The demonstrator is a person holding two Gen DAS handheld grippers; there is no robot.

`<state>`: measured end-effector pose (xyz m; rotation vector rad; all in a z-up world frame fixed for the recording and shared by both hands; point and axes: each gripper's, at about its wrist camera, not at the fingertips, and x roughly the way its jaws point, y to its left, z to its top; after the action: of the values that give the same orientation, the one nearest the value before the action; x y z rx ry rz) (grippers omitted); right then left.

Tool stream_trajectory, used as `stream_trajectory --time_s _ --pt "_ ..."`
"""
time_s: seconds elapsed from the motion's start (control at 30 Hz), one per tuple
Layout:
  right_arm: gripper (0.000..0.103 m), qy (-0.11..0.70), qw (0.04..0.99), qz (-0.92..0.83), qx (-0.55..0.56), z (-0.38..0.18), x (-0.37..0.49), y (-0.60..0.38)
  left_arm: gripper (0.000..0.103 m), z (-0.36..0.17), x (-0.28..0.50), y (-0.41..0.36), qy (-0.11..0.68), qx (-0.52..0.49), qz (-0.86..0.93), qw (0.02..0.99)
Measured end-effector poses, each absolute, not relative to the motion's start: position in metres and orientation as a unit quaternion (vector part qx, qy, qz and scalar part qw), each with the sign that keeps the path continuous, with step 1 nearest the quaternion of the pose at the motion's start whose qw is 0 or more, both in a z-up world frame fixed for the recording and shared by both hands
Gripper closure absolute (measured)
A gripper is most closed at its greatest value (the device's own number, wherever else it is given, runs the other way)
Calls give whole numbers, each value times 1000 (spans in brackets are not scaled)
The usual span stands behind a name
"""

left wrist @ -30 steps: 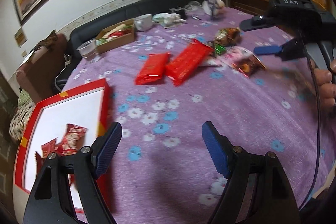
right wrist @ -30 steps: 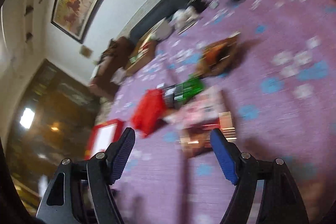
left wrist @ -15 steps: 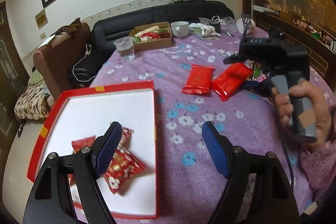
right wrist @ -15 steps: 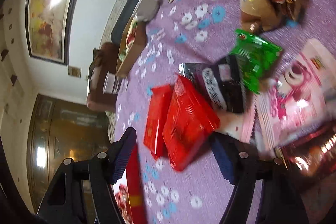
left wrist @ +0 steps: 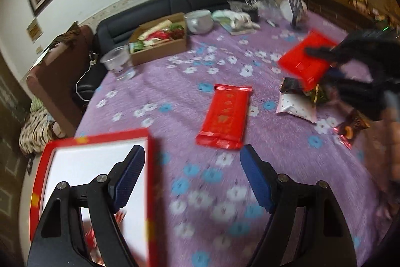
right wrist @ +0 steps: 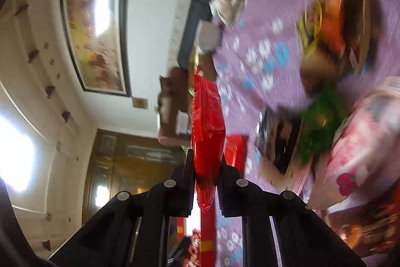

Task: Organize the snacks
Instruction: 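Grasp a long red packet with the left tool while the right tool grasps another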

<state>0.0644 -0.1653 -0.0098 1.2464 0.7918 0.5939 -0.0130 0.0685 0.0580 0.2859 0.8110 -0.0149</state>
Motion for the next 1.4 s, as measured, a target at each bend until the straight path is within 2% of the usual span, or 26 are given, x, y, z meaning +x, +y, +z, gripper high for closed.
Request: stream_trajectory --time_s 0.3,0.57,0.63,0.67,0.7,1.03,1.4 --pt "87 354 681 260 586 -16 67 -182 24 16 60 48 486 160 -26 859" --pt "86 353 684 266 580 -10 66 -181 25 12 75 52 489 90 -58 866" --pt "86 353 688 265 576 -8 66 -180 39 12 73 53 485 71 -74 868" --pt "86 353 689 266 574 -8 65 -179 50 13 72 53 484 63 -86 869" --pt "86 354 690 266 573 -8 67 -179 54 13 70 50 481 67 -89 870" --pt "86 349 711 271 547 1 65 -176 55 16 32 45 440 70 -51 894" --pt "86 363 718 288 519 3 66 -160 55 55 -38 65 345 76 4 936"
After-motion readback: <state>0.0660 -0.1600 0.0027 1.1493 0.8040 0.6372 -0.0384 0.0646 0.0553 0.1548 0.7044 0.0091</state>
